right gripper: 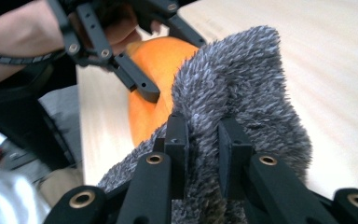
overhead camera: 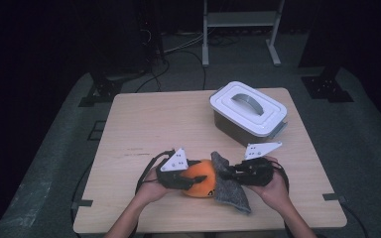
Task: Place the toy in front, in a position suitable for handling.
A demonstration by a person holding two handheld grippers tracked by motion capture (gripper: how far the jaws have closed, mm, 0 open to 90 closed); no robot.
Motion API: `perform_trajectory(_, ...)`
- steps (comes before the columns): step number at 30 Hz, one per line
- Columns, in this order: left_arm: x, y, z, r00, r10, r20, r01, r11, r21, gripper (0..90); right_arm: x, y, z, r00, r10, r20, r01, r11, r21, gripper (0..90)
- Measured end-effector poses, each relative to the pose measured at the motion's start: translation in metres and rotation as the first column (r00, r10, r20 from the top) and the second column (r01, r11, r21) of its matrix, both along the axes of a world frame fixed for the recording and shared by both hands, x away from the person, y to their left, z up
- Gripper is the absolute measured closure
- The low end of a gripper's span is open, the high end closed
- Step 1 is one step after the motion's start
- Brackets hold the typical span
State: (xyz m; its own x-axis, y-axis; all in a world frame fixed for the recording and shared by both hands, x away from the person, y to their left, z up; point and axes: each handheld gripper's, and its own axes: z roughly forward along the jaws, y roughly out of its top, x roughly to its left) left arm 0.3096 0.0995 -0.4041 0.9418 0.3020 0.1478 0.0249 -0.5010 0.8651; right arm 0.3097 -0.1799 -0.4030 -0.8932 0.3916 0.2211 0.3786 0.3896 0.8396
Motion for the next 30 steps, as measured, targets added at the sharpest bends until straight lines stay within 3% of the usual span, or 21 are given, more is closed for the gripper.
perform_trajectory(3,-0.001,-0.005,0.001,0.9973,0.024,0.069,-0.022,0.9994,-0.025,48.9,0.000,-0.004,0.006,0.9988,-0.040,0.029,0.039,0.9988,0.031,75.5)
perform_trajectory(7,0.004,-0.006,-0.007,0.9997,0.022,0.006,-0.022,0.9998,0.005,42.6,0.003,-0.005,0.000,0.9987,-0.049,0.015,0.049,0.9987,0.014,75.5)
perform_trajectory(11,0.005,-0.001,-0.005,0.9978,-0.018,-0.065,0.017,0.9998,-0.013,35.3,0.005,-0.002,-0.009,0.9996,-0.011,-0.025,0.011,0.9999,-0.003,75.5)
perform_trajectory(13,0.007,0.003,-0.004,0.9928,-0.026,-0.117,0.021,0.9990,-0.038,35.7,0.005,-0.004,-0.010,0.9995,-0.008,-0.031,0.007,0.9999,-0.016,75.4)
perform_trajectory(20,0.003,0.006,-0.006,0.9889,-0.048,-0.140,0.043,0.9983,-0.040,38.9,0.007,-0.016,-0.021,0.9957,-0.044,-0.082,0.038,0.9965,-0.074,75.2)
perform_trajectory(22,0.003,0.005,-0.007,0.9875,-0.059,-0.146,0.054,0.9978,-0.040,38.9,0.005,-0.017,-0.016,0.9973,-0.033,-0.065,0.029,0.9982,-0.052,75.4)
perform_trajectory(25,0.001,0.002,-0.008,0.9860,-0.079,-0.147,0.075,0.9966,-0.033,39.0,0.001,-0.010,-0.003,0.9994,0.004,-0.034,-0.003,0.9995,0.030,75.4)
perform_trajectory(27,0.001,0.001,-0.007,0.9853,-0.086,-0.148,0.083,0.9963,-0.025,38.9,0.000,-0.004,-0.002,0.9995,0.018,-0.025,-0.018,0.9998,0.010,75.4)
perform_trajectory(30,0.001,0.003,-0.008,0.9829,-0.090,-0.161,0.087,0.9959,-0.024,39.3,0.003,-0.003,-0.013,0.9975,0.029,-0.065,-0.029,0.9996,-0.003,75.4)
